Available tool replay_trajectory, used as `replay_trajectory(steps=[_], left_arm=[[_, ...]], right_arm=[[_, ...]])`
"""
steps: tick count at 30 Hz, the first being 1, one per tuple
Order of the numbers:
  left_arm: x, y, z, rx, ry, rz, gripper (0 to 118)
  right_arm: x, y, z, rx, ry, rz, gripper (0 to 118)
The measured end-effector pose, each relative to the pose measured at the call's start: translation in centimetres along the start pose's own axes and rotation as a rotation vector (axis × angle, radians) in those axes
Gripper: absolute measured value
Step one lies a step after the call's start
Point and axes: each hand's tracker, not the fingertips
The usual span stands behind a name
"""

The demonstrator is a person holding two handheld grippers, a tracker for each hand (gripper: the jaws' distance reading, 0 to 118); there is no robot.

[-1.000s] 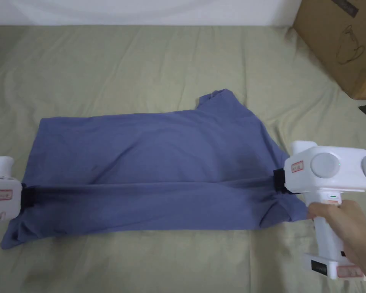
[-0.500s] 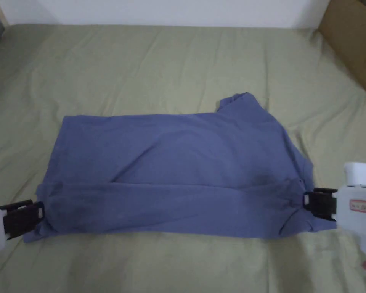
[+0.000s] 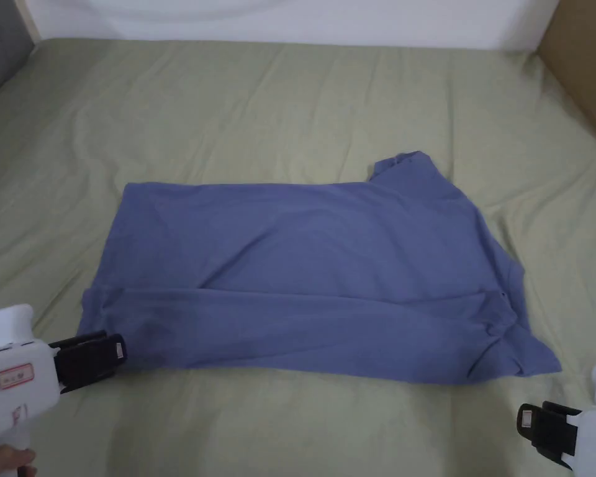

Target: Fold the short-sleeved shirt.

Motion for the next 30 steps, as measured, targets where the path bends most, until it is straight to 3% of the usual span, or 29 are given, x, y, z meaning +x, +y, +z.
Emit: replay_trajectory(steps=[2,4,6,8,9,10,11,12,13,14,15,19,20,21,22,23,24,27,30], left_arm=[[0.3,0.2,-1.9,-0.014,0.024,-0.011,98],[0.3,0.1,-3.3,-0.076,0.076,-0.011,60],[0.2,-0.9,-4.0,-0.057,0.173,-0.069,53],[0.9,-0.9,-3.3,-0.025,0.131,-0.126,28],[1.5,-1.1,-3.1,-0.037,0.125,-0.113,16],[1.5,-0.8,-2.9,-0.041,0.091,-0.111,12],[1.4,-0.6,-2.9,-0.051,0.061,-0.109,12],[1.5,-0.5,-3.0,-0.051,0.085,-0.113,12],[2.1,-0.4,-3.2,-0.067,0.097,-0.136,12],[2.1,-0.4,-3.1,-0.069,0.100,-0.161,12],[2.1,-0.6,-2.9,-0.064,0.101,-0.165,12],[1.5,-0.3,-2.7,-0.069,0.077,-0.146,12],[1.1,-0.2,-2.6,-0.073,0.065,-0.125,12],[1.2,0.0,-2.8,-0.073,0.059,-0.112,12],[1.0,0.0,-2.8,-0.077,0.053,-0.105,12],[1.0,0.0,-2.8,-0.078,0.052,-0.103,12],[1.0,0.0,-2.6,-0.079,0.052,-0.104,12],[1.7,0.3,-2.1,-0.091,0.055,-0.147,12],[2.2,0.3,0.1,-0.079,0.039,-0.185,11]], right_arm=[[0.1,0.0,0.1,-0.002,0.003,-0.008,0],[0.1,0.1,0.0,-0.008,-0.002,-0.013,0],[0.1,0.3,-0.2,-0.014,-0.016,-0.011,0],[0.2,0.9,-0.7,-0.015,-0.028,-0.015,4],[0.2,1.4,-1.0,-0.019,-0.032,-0.015,21],[0.6,2.0,-1.5,-0.022,-0.044,-0.015,46],[0.7,2.7,-2.1,-0.018,-0.052,-0.008,56],[0.7,3.4,-2.7,-0.017,-0.058,0.003,56],[0.7,4.2,-3.4,-0.019,-0.073,0.017,83],[0.9,5.0,-4.1,-0.006,-0.083,0.031,98],[1.0,5.7,-4.7,0.011,-0.096,0.036,102],[1.9,8.6,-9.1,-0.030,-0.172,0.044,98],[2.1,8.9,-10.3,-0.043,-0.162,0.047,90],[2.1,8.9,-10.9,-0.062,-0.154,0.029,63],[1.8,8.8,-11.3,-0.068,-0.150,0.019,44],[1.0,8.7,-10.5,-0.058,-0.186,0.027,38],[0.3,8.7,-9.5,-0.045,-0.159,0.065,15],[-0.5,8.5,-8.1,-0.043,-0.157,0.106,11],[0.4,8.3,-4.9,-0.001,-0.099,0.019,11]])
